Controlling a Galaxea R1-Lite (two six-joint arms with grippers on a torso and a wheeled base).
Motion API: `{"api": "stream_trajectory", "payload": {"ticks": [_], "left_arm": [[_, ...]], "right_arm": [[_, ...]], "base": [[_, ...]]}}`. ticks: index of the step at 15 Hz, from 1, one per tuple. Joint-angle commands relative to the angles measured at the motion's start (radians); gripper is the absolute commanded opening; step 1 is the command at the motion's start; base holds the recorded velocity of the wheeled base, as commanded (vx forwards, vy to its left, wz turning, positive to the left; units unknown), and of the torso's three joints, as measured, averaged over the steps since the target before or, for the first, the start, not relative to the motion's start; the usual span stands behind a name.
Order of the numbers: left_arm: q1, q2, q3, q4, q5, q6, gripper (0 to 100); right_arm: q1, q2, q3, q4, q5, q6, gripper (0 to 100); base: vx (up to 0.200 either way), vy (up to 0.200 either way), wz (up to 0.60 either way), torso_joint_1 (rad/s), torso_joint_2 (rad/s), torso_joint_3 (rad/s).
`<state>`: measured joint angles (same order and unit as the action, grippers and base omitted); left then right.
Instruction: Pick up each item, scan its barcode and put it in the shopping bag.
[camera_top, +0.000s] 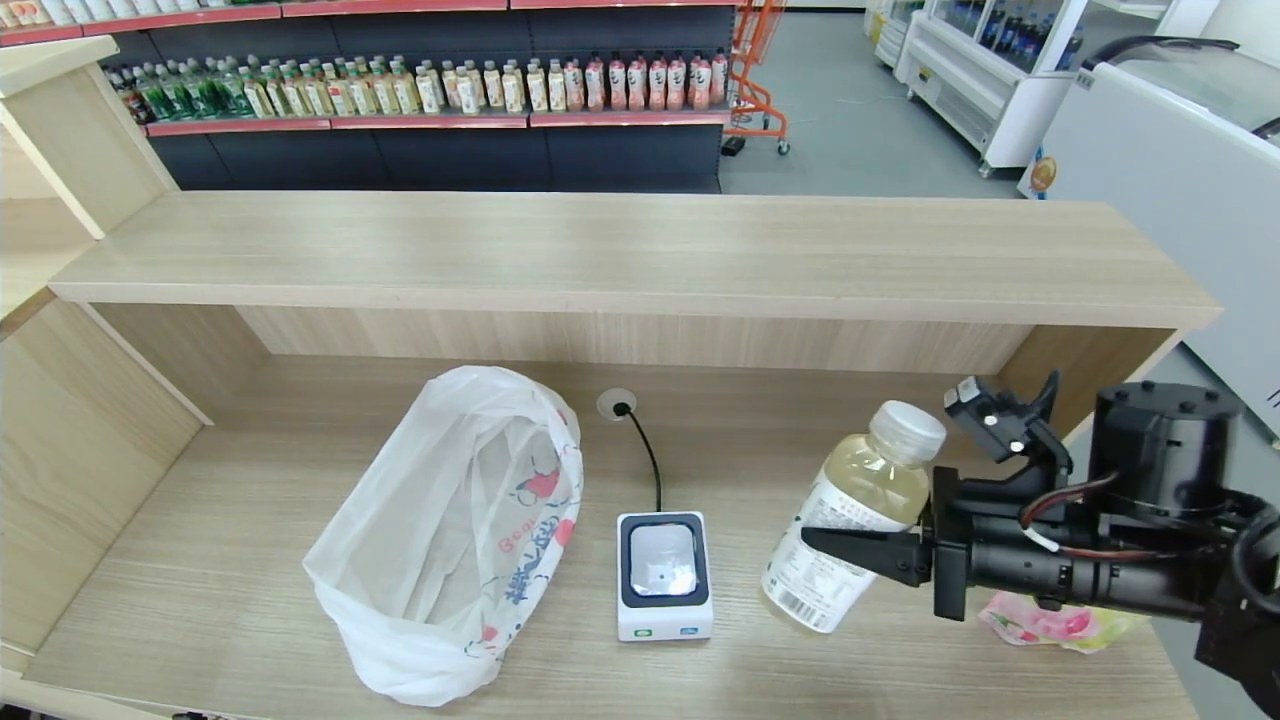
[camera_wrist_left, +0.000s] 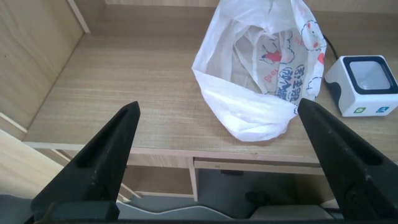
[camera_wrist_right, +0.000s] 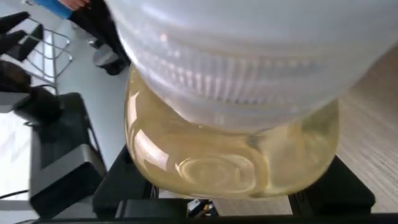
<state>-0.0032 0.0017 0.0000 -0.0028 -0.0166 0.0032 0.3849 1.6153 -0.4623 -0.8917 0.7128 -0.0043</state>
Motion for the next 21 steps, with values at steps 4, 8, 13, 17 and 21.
{"api": "stream_trajectory", "payload": {"ticks": [4, 8, 13, 17, 21], "left_arm": [[0.000, 0.000, 0.000, 0.000, 0.000, 0.000, 100], [0.000, 0.000, 0.000, 0.000, 0.000, 0.000, 100], [0.000, 0.000, 0.000, 0.000, 0.000, 0.000, 100], [0.000, 0.000, 0.000, 0.000, 0.000, 0.000, 100], [0.000, 0.000, 0.000, 0.000, 0.000, 0.000, 100]], "right_arm": [[0.040, -0.235, -0.001, 0.200, 0.186, 0.055, 0], [0.095, -0.276, 0.013, 0.249, 0.232, 0.058, 0], [0.134, -0.265, 0.013, 0.250, 0.234, 0.066, 0], [0.146, -0.256, 0.024, 0.264, 0.234, 0.063, 0], [0.169, -0.239, 0.022, 0.264, 0.234, 0.064, 0]], "base": [[0.000, 0.000, 0.00, 0.000, 0.00, 0.000], [0.000, 0.000, 0.00, 0.000, 0.00, 0.000], [0.000, 0.000, 0.00, 0.000, 0.00, 0.000], [0.000, 0.000, 0.00, 0.000, 0.00, 0.000], [0.000, 0.000, 0.00, 0.000, 0.00, 0.000]]}}
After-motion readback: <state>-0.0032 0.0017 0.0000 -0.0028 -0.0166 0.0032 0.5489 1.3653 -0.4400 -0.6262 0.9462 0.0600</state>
